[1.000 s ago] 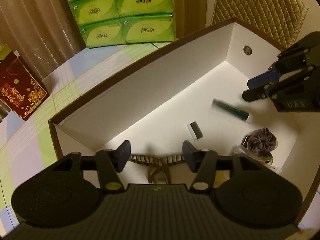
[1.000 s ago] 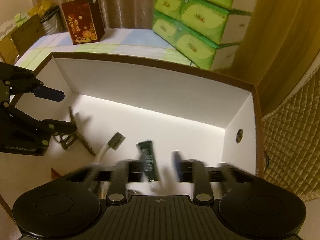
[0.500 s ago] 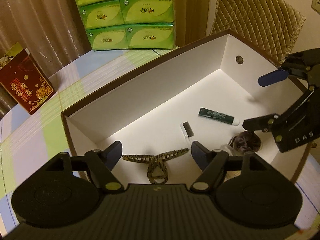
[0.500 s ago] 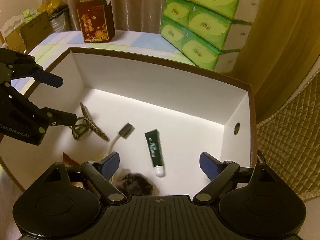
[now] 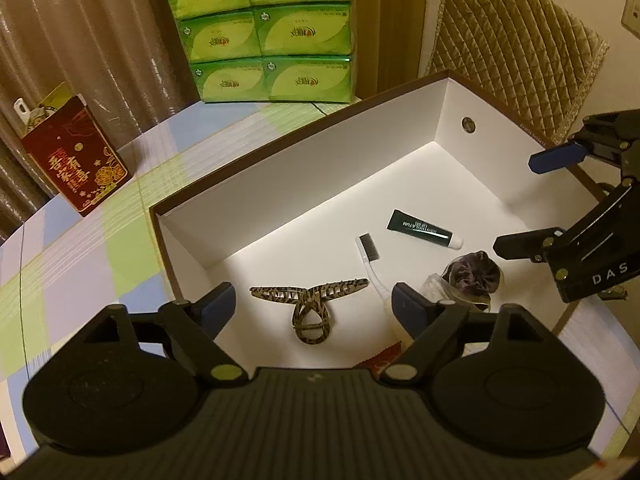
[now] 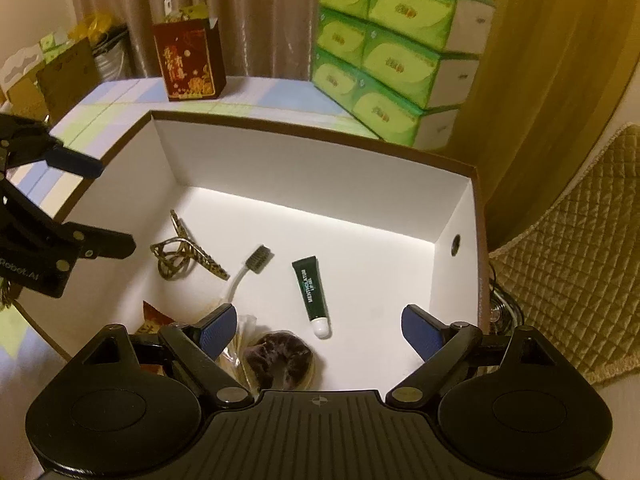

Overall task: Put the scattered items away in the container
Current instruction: 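Open both grippers to drop the clip and lip gel into the box, then move both tools away from the box toward the remaining items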

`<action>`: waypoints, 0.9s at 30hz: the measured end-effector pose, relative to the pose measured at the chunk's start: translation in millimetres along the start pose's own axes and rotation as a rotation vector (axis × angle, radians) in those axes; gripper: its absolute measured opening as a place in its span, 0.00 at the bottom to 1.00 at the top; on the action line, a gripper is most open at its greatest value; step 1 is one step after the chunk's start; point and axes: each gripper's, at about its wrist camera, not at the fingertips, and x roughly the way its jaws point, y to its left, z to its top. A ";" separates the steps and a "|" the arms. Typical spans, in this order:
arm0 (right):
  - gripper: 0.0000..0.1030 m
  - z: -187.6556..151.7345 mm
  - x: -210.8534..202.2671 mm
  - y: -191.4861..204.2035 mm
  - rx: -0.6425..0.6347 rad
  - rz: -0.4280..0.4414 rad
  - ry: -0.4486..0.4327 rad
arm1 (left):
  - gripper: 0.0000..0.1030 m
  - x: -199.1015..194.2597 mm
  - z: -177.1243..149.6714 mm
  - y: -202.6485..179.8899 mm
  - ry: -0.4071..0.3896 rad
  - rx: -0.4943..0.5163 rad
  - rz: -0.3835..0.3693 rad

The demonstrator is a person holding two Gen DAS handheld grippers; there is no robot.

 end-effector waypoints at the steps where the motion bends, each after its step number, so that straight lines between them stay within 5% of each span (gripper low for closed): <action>1: 0.85 -0.5 -2.2 0.6 0.005 -0.001 -0.003 | 0.82 -3.2 -1.1 -0.2 -0.003 -0.005 0.000; 15: 0.85 -20.7 -50.0 22.5 0.067 -0.017 -0.094 | 0.85 -58.1 -31.8 2.2 -0.077 -0.023 -0.014; 27: 0.85 -63.3 -74.0 73.3 0.115 -0.001 -0.086 | 0.85 -108.9 -112.1 17.6 -0.085 -0.134 -0.020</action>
